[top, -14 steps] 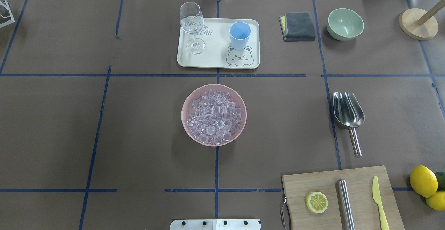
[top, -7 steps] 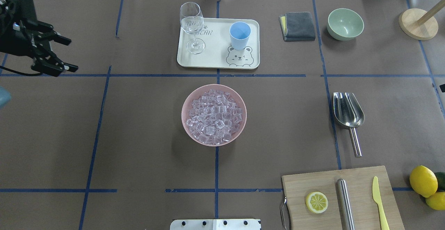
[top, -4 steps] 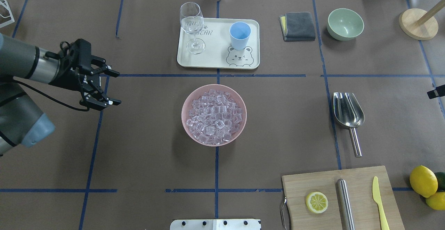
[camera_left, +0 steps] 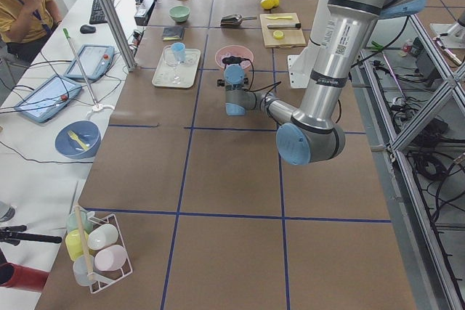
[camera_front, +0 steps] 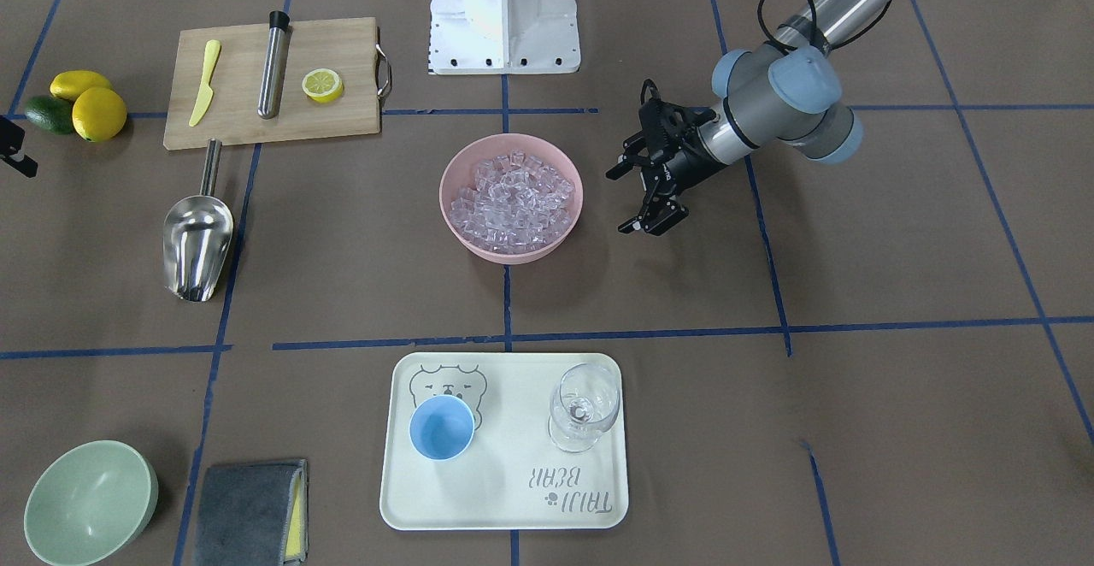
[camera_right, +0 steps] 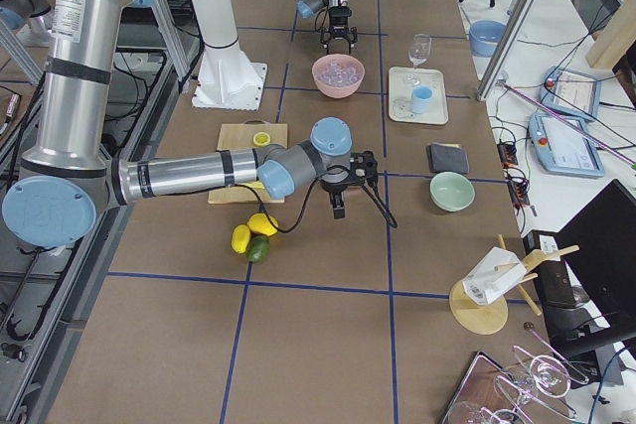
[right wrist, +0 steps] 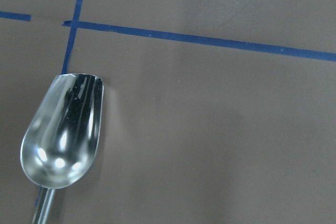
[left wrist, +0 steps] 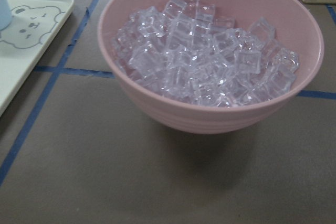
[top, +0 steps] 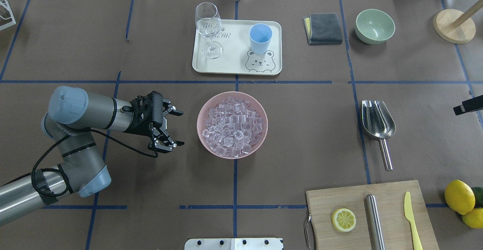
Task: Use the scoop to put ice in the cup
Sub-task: 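Move the left gripper to the ice bowl while the right approaches the scoop, then grasp the metal scoop handle with the right gripper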
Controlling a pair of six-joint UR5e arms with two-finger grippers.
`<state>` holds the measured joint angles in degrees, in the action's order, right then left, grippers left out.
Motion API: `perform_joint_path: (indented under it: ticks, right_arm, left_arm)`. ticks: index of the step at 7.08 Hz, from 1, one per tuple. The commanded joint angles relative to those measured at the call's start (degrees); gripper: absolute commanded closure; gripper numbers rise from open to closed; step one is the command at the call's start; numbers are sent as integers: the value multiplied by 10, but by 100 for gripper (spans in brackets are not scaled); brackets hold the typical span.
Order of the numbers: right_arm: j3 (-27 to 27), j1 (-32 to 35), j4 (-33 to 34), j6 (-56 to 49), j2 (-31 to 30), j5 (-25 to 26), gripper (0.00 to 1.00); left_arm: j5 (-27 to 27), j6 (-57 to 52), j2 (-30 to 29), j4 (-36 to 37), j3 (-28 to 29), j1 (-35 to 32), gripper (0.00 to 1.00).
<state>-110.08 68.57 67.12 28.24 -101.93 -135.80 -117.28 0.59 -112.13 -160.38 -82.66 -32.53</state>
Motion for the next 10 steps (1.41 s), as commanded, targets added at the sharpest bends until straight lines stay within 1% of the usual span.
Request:
perform_joint_path:
  ticks: [1, 2, 4, 5, 6, 8, 9, 10]
  right_arm:
    - [-59, -63, -1, 104, -21, 57, 0]
    - [-72, -99, -1, 163, -21, 85, 0]
    - [-83, -197, -43, 296, -21, 161, 1]
    - [-81, -269, -51, 357, -15, 224, 1]
    - [-79, -313, -49, 374, -13, 269, 1]
    - [-69, -345, -31, 375, 11, 278, 9]
    - [-60, -348, 9, 375, 40, 279, 12]
    - [-59, -358, 34, 367, 49, 278, 19]
  left_arm:
    - [13, 6, -20, -12, 20, 18, 0]
    - [13, 7, -20, -12, 20, 18, 0]
    - [13, 12, -24, -12, 20, 18, 0]
    - [13, 12, -24, -13, 20, 18, 0]
    - [13, 12, -25, -14, 20, 18, 0]
    - [13, 12, -25, -20, 20, 18, 0]
    - [13, 12, -25, -20, 20, 18, 0]
    - [13, 12, -25, -20, 20, 18, 0]
